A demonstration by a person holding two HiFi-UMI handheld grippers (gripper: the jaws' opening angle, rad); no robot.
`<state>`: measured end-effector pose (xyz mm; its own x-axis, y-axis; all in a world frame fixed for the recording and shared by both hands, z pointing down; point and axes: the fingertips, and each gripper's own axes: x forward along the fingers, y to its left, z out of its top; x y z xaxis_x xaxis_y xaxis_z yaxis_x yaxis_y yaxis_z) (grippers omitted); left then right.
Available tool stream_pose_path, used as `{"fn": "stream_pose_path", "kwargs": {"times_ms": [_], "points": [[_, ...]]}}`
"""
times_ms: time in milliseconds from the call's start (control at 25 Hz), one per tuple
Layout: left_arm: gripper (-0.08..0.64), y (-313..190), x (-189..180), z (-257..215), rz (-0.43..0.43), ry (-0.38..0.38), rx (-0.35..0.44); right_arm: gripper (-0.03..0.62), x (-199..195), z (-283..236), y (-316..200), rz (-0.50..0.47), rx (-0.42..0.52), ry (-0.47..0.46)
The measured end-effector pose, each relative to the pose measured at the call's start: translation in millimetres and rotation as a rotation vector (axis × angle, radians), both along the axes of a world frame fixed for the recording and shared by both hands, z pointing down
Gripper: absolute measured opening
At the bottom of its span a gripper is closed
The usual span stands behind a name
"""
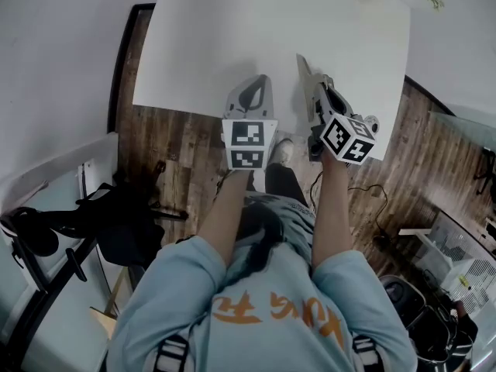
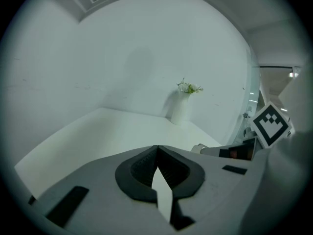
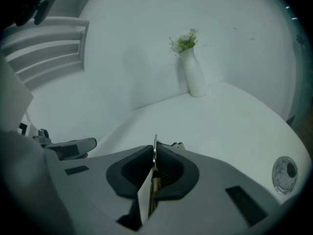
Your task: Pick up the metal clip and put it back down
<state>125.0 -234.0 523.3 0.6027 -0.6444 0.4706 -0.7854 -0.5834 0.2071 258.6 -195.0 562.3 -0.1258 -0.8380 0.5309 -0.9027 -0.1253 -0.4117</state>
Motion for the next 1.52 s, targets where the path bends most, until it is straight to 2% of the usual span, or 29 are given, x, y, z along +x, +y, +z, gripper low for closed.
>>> {"fn": "stream_pose_path", "kwargs": {"times_ms": [320, 520, 800, 1000, 1200, 1400, 1520], "points": [[0.020, -12.8, -22.2, -54.1, -0.001, 0.036, 0.121, 0.034, 6.2, -69.3, 6.3, 0.025, 0.139, 0.132], [0.020, -31.2, -39.1, -103.4, -0.021, 0.076, 0.231, 0.034, 10.1, -135.2, -6.0, 0.036, 0.297, 0.218], [0.020, -45.0, -35.1, -154.8, -0.003, 0.125, 0.337, 0.034, 12.3, -207.3, -15.0, 0.035, 0.445, 0.329], [0.020, -48.0, -21.4, -163.0, 0.027, 0.144, 0.351, 0.034, 18.2, -218.6, -15.9, 0.040, 0.463, 0.345], [0.020, -44.7, -18.3, -159.7, 0.039, 0.157, 0.331, 0.034, 17.9, -213.4, -10.2, 0.040, 0.433, 0.350], [0.020, -53.6, -29.8, -137.0, -0.001, 0.151, 0.285, 0.034, 11.6, -194.4, -17.4, 0.013, 0.390, 0.329], [0.020, -61.1, -53.1, -115.5, -0.062, 0.137, 0.242, 0.034, -4.8, -180.8, -27.4, -0.033, 0.364, 0.316]]}}
